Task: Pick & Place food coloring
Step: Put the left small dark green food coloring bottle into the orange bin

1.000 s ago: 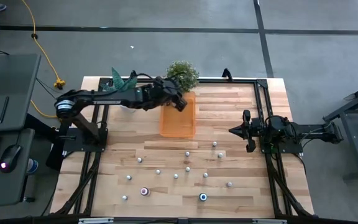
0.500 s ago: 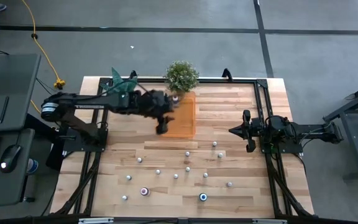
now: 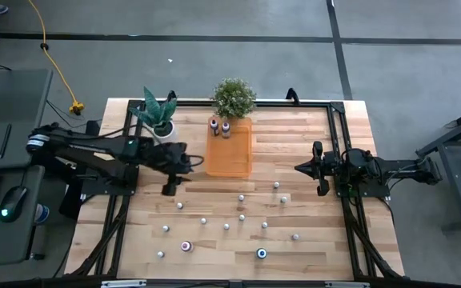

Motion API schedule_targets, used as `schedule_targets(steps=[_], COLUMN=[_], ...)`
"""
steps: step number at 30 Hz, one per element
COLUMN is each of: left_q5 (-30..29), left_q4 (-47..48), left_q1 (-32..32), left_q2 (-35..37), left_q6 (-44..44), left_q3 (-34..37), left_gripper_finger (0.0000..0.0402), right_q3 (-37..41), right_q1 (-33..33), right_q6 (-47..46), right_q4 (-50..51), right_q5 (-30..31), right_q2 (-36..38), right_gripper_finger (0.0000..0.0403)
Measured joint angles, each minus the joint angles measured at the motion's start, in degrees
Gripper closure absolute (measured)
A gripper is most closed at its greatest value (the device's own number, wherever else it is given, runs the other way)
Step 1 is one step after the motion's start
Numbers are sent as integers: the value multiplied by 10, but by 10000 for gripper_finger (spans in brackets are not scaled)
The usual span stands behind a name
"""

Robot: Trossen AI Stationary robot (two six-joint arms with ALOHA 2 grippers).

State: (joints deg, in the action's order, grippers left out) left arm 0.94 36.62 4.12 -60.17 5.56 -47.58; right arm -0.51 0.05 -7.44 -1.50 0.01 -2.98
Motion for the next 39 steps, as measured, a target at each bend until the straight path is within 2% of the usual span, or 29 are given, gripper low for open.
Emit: schedule_targets(steps=[6,12,20,29,32,39], left_q5=[58,92,92,95,99,29], left_q4=[36,28,3,-64,-92,-120], left_q1=[35,63,69,93,101,129], left_q2=[70,92,78,77,77,67], left_q6=[-17,-25,-46,-86,-88,-84], left_q3=[70,119,137,195,210,215], left_gripper_finger=[247,247,241,169,158,156], right_q3=[0,0,0,0,0,0], right_q1=[0,0,0,0,0,0], right_q6=[0,0,0,0,0,0], right_q4=[0,0,0,0,0,0], right_q5=[0,0,0,0,0,0], right_q2=[0,0,0,0,0,0], right_gripper_finger=[402,402,402,402,402,402])
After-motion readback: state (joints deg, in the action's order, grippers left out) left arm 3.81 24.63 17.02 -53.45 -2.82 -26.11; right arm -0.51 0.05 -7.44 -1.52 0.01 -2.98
